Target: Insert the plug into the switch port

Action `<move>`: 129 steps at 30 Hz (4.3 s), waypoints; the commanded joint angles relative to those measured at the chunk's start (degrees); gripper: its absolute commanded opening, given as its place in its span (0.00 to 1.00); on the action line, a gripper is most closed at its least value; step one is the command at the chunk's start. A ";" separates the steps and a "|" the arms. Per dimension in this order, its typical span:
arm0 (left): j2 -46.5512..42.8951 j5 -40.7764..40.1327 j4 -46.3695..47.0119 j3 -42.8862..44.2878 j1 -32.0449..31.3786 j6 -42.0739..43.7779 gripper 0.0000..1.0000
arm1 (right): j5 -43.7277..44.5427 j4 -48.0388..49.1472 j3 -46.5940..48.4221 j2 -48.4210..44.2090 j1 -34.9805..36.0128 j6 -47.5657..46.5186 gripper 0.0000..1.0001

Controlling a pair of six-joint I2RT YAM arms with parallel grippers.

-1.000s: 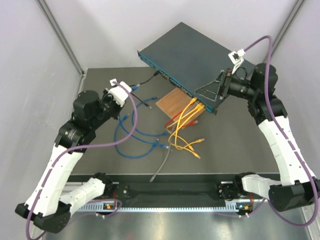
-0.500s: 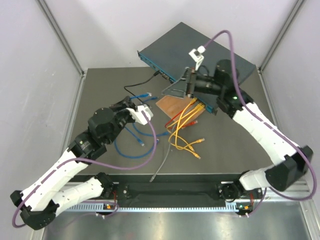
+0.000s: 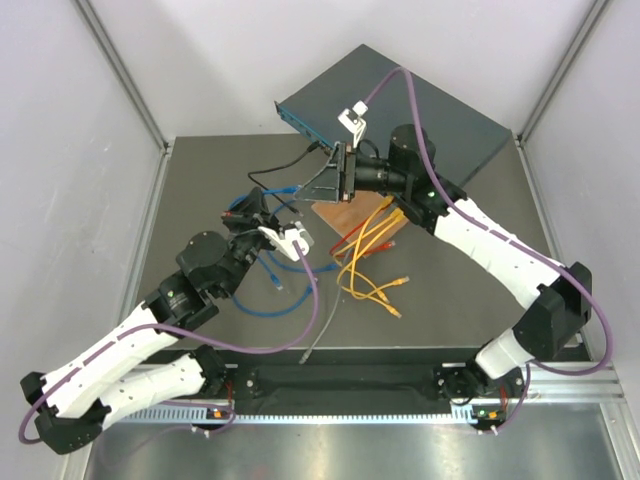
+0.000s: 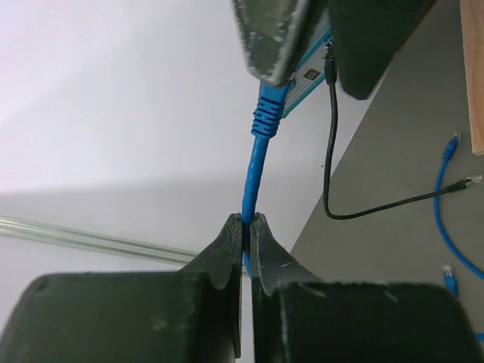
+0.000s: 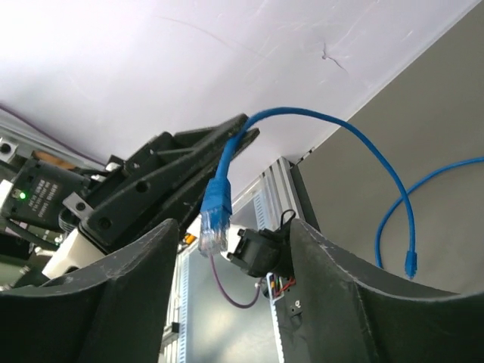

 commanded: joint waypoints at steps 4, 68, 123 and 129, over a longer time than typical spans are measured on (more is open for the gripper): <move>-0.89 0.26 5.47 -1.16 -0.94 2.09 0.00 | -0.56 5.89 3.35 0.65 0.74 2.09 0.52; 16.33 79.63 -22.21 26.44 20.24 -70.33 0.51 | -14.44 -17.22 -3.07 -17.63 -3.21 -37.28 0.00; 23.44 36.47 -23.70 26.17 2.05 -61.26 0.00 | -3.98 -17.04 -17.30 -33.71 -41.33 -6.71 1.00; 27.40 35.71 -22.22 28.90 0.73 -73.91 0.00 | -6.01 -18.62 -22.30 -38.90 -55.23 -4.14 1.00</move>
